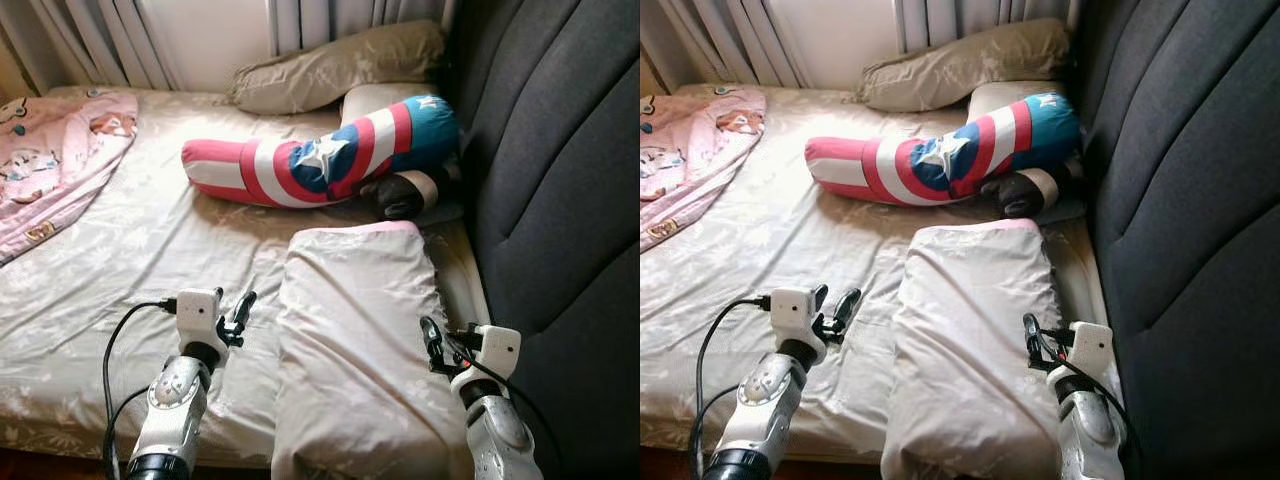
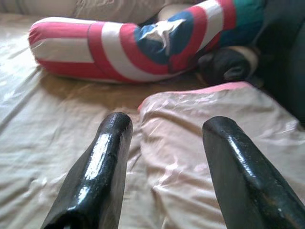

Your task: Clean up the room

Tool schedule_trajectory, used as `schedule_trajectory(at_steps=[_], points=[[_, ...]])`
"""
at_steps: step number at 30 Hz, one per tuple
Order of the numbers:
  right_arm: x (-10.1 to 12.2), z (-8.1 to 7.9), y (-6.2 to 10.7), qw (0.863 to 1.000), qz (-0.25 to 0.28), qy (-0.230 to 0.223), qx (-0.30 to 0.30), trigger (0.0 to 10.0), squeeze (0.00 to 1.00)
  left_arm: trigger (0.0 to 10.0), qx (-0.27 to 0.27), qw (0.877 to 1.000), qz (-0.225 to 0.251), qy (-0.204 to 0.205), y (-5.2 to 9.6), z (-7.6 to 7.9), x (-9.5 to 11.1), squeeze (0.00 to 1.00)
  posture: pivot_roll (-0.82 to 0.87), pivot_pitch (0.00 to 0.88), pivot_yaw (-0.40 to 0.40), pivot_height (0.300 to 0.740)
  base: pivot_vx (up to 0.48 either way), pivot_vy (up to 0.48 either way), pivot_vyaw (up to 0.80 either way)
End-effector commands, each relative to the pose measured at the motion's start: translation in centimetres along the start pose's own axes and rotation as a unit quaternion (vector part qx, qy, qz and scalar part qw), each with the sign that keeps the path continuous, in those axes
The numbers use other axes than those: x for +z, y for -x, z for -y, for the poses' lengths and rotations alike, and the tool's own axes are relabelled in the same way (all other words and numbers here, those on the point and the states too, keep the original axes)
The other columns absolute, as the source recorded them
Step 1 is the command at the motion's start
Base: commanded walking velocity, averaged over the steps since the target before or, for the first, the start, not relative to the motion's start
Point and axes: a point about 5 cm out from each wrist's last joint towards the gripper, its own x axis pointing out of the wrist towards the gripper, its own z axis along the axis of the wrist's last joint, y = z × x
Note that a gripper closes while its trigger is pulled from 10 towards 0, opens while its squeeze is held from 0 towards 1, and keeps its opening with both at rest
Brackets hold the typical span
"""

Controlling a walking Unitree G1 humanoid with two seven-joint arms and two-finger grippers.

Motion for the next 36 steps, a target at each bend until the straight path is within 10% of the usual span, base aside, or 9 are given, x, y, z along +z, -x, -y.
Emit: schedule_trajectory(at_steps=[1,36], points=[[-0.3,0.6,0.2,1.000,-0.008,-0.002,-0.014,10.0,0.00,10.0,-0.003,1.000,-0.011,0.002,0.2,0.1,-0.4,0.00,0.00,0.103,0.002,0.740,0.000,0.000,0.00],[-0.5,1.2,0.2,0.999,-0.018,0.010,-0.040,10.0,0.00,10.0,-0.012,1.000,-0.016,0.004,0.4,0.9,-0.9,0.00,0.01,0.112,0.010,0.707,0.000,0.000,0.00]])
